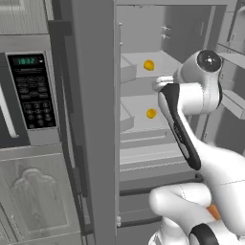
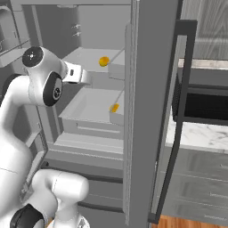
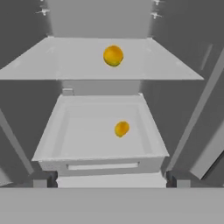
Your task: Pick up both mangos from the fridge and place them inside the tupperware on the counter.
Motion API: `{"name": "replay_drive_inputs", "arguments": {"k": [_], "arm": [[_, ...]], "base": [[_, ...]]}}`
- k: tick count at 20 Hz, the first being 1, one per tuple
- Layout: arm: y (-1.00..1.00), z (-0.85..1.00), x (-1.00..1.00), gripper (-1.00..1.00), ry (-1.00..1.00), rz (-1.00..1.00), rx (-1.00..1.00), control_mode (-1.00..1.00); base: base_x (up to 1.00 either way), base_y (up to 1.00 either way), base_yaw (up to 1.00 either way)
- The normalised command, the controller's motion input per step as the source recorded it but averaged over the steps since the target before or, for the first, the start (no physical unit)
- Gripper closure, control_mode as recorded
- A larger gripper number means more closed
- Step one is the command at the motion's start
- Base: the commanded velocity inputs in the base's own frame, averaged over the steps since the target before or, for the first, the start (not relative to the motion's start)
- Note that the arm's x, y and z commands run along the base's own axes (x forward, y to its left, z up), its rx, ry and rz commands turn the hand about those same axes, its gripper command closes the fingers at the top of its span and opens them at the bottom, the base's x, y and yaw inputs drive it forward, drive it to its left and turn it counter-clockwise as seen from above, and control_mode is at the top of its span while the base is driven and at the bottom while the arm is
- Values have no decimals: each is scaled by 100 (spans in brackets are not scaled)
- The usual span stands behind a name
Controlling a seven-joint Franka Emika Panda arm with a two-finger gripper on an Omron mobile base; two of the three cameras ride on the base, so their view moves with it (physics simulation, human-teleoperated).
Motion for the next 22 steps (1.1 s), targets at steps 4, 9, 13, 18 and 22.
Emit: {"name": "replay_drive_inputs", "arguments": {"k": [4,9,13,18,22], "arm": [[0,16,42,-100,0,-11,10,-100],[-7,1,34,-100,0,-9,17,-100],[-32,3,15,-100,0,-4,22,-100],[-20,1,28,-100,0,-1,14,-100],[0,0,42,-100,2,0,0,-100]], "base": [[0,0,0],[0,0,0],[0,0,0],[0,0,0],[0,0,0]]}}
